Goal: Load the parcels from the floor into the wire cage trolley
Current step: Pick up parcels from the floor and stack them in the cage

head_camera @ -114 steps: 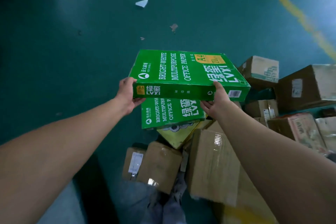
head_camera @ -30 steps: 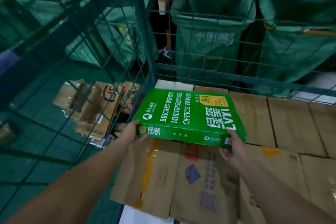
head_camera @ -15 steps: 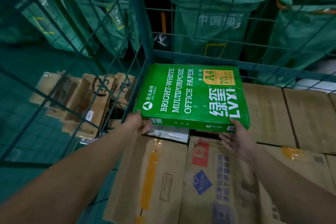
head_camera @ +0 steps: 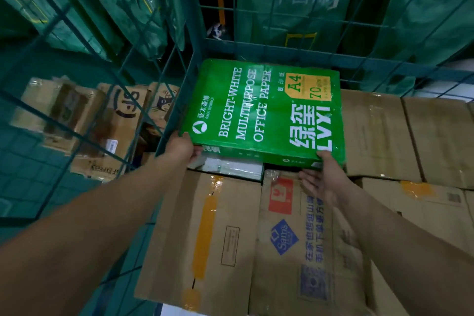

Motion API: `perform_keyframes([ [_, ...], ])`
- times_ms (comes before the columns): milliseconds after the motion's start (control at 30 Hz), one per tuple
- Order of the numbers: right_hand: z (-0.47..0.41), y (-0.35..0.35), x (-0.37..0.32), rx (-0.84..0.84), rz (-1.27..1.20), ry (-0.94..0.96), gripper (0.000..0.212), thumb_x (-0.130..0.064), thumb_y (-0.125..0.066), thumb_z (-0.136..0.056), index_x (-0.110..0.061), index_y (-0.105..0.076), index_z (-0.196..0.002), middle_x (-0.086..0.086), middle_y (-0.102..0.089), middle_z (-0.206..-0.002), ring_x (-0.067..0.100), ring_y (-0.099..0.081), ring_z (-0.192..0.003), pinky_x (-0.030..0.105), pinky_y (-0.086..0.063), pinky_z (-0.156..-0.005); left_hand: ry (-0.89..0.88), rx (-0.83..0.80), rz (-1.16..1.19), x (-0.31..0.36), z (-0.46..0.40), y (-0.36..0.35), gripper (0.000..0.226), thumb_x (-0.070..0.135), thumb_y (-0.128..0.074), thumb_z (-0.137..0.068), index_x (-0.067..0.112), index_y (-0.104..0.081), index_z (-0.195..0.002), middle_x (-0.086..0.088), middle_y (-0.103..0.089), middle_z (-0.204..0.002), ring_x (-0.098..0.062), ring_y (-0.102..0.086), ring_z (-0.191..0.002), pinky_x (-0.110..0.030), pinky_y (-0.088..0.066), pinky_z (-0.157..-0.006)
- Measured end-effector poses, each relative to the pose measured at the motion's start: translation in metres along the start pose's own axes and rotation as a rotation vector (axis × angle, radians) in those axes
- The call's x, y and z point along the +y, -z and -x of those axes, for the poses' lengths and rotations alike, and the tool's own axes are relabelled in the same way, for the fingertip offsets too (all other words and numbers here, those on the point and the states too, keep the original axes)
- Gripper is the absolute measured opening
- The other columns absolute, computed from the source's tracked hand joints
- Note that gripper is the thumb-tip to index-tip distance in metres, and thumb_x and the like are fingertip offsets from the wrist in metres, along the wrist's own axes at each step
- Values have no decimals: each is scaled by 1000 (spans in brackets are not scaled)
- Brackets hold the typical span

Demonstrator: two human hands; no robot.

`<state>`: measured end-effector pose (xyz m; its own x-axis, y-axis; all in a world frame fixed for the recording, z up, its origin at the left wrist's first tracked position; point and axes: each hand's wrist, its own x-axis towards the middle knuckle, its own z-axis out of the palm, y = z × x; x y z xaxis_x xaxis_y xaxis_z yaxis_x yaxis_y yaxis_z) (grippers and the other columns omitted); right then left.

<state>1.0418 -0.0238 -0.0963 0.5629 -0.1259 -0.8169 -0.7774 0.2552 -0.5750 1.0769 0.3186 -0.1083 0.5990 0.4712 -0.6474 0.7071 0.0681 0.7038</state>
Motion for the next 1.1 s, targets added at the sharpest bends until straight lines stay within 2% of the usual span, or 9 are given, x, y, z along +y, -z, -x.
perform_keyframes([
  [200, -15, -3, 7, 20, 91, 42, 60, -54, -38, -107, -17, -36, -153, 12, -60, -136, 24, -65, -113, 39, -55, -96, 25, 13, 54, -13, -6, -15, 38, 32, -31, -112, 16, -36, -146, -10, -67, -86, -17, -56, -60, -30, -48, -54],
  [333, 3, 6, 16, 17, 135, 50, 63, -58, -38, -105, -18, -38, -154, 10, -61, -139, 28, -64, -117, 32, -53, -84, 14, 55, 94, -27, 16, -18, 51, 19, -40, -110, 23, -25, -158, -15, -66, -115, -17, -61, -71, -36, -59, -76],
  [433, 38, 4, 19, 30, 146, 33, 56, -48, -44, -107, -12, -43, -149, 13, -64, -134, 34, -62, -123, 37, -55, -94, -9, 53, 41, -38, 48, -15, 65, 12, -48, -104, 27, -20, -160, -7, -62, -101, -22, -68, -86, -38, -62, -75],
  [500, 72, 5, 24, 29, 139, 13, 46, -44, -50, -106, -6, -56, -129, 17, -70, -125, 30, -67, -109, 41, -55, -97, -22, 22, -19, -42, 76, -15, 68, 9, -51, -102, 24, -20, -161, -10, -64, -103, -22, -63, -79, -41, -59, -74],
  [633, 136, 12, 22, 20, 131, 59, 36, -42, -52, -106, -11, -61, -121, 12, -73, -114, 16, -62, -75, 34, -53, -66, 15, -178, -43, -28, 153, -17, 63, 12, -49, -103, 30, -22, -158, -17, -65, -108, -28, -59, -78, -40, -52, -72],
  [800, 225, 20, 14, 28, 50, 113, 45, -39, -48, -107, -11, -53, -140, 13, -69, -120, 14, -66, -77, 35, -56, -81, -53, -391, -129, 0, 249, -3, 39, 12, -54, -100, 20, -49, -138, -10, -66, -96, -22, -62, -75, -33, -49, -72],
  [900, 301, 49, 17, 17, 14, 166, 46, -38, -43, -108, -11, -50, -145, 8, -69, -106, 9, -66, -68, 29, -56, -68, -132, -544, -190, 15, 325, 2, 10, 12, -53, -101, 19, -60, -101, -5, -60, -86, -13, -59, -59, -19, -45, -53],
  [1000, 374, 90, 32, 46, -59, 224, 38, -35, -42, -108, -11, -53, -137, 5, -66, -100, 13, -67, -73, 26, -53, -60, -197, -612, -289, 19, 393, -10, 25, 11, -49, -103, 19, -54, -79, -4, -53, -72, -11, -49, -48, -15, -32, -39],
  [1100, 432, 135, 60, 100, -148, 224, 27, -36, -42, -108, -16, -57, -119, 8, -65, -113, 14, -67, -85, 26, -55, -66, -237, -712, -345, -2, 457, -32, 26, 13, -49, -103, 18, -55, -78, -5, -56, -70, -11, -51, -51, -19, -33, -47],
])
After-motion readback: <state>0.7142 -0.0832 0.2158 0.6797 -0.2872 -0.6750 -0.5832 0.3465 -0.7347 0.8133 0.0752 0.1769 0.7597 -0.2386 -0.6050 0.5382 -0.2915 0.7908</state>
